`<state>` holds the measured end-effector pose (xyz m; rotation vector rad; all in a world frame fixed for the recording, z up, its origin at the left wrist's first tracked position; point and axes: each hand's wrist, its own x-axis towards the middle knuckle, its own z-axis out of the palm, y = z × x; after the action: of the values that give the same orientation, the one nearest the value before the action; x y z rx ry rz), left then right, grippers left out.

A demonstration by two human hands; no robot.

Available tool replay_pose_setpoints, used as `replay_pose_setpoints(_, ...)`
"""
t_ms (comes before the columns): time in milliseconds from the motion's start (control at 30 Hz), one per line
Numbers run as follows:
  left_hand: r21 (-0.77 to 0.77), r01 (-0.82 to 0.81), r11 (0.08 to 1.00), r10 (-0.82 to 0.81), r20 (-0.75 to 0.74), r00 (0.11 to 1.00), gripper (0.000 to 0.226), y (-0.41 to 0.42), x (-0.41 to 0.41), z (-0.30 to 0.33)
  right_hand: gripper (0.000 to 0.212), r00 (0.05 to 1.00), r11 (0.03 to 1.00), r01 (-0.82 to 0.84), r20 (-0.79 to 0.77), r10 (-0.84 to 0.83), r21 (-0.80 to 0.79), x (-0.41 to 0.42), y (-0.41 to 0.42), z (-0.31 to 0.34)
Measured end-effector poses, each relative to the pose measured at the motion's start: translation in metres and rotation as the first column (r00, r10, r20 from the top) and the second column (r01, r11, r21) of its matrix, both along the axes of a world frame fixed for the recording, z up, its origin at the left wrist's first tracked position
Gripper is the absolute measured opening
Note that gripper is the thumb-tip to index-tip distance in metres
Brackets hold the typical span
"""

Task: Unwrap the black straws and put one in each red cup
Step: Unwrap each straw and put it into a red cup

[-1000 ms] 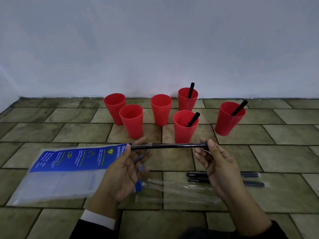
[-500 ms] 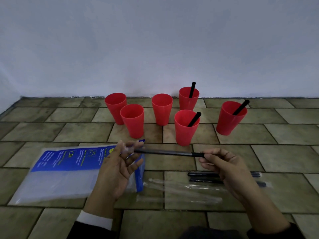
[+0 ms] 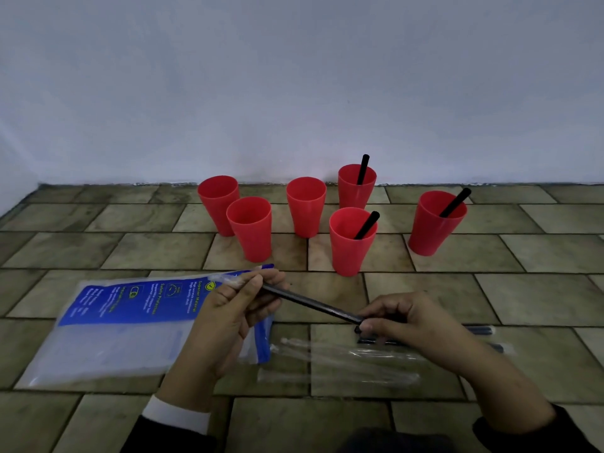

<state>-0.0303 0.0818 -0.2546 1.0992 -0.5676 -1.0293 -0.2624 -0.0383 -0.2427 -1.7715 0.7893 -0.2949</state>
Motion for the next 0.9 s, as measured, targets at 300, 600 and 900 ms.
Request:
replay_pose_setpoints(300,-0.004,-0.269,0.963,0.268,-0.073,0.961,0.024,0.015,0.050,-0.003,0.009,0.972,0.972,-0.050,-0.233,-0.005,-0.229,-0.010,-0.004,-0.001)
replay_pose_setpoints(600,-0.006,-0.469,0.883,0.467,-0.079,0.881,0.022,0.035,0.064,-0.012,0.008,0.964,0.956,-0.044,-0.265,-0.035,-0.288,-0.041,-0.012,0.037)
replay_pose_setpoints(900,0.186,-0.428,0.884,0.412,0.118,0.903,0.022,0.018,0.030,-0.020,0.027,0.877,0.982,0.169,0.467,-0.109,-0.088,-0.005,-0.027,0.103)
